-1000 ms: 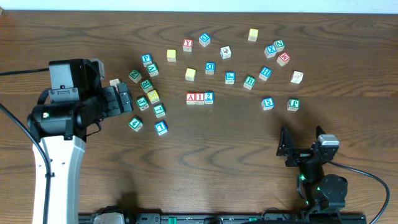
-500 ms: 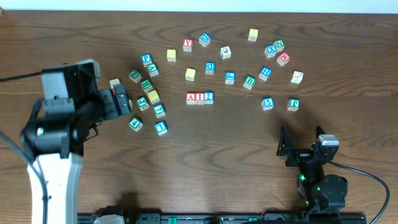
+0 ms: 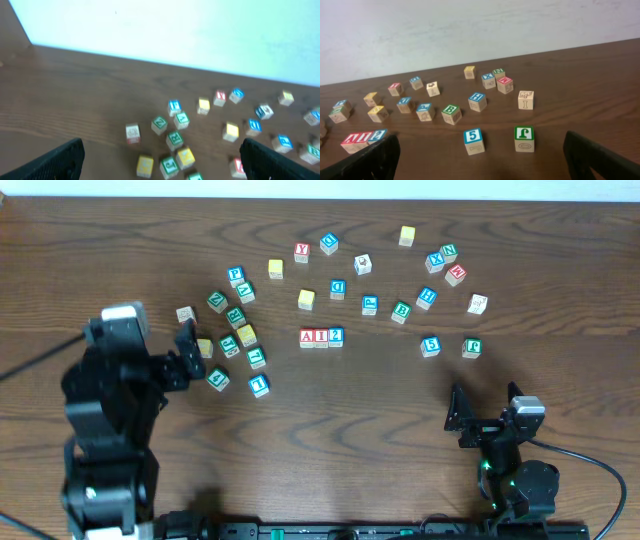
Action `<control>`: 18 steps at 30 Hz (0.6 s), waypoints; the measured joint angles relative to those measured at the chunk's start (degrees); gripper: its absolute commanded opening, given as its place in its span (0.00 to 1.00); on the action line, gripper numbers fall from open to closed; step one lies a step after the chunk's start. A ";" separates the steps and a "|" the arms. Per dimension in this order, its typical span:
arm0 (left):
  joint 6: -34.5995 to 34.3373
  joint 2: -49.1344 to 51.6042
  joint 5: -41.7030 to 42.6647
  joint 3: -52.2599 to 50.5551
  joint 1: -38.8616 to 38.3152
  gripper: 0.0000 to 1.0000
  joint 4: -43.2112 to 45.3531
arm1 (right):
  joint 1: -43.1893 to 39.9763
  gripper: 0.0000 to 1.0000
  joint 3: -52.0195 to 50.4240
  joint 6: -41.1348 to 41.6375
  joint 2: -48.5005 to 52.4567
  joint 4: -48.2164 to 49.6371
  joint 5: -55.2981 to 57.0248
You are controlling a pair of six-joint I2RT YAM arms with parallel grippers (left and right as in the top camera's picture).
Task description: Spell out AI2
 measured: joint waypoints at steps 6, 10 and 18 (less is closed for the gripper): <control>3.23 -12.31 -1.38 -14.58 0.00 0.98 13.49 | 0.00 0.99 0.00 0.00 -0.02 -0.02 0.00; 4.83 -18.60 -2.05 -21.40 0.00 0.97 18.40 | 0.00 0.99 0.00 0.00 -0.02 -0.02 -0.02; 6.58 -31.85 -4.20 -34.73 0.00 0.98 21.73 | 0.00 0.99 0.00 0.00 -0.02 0.00 0.00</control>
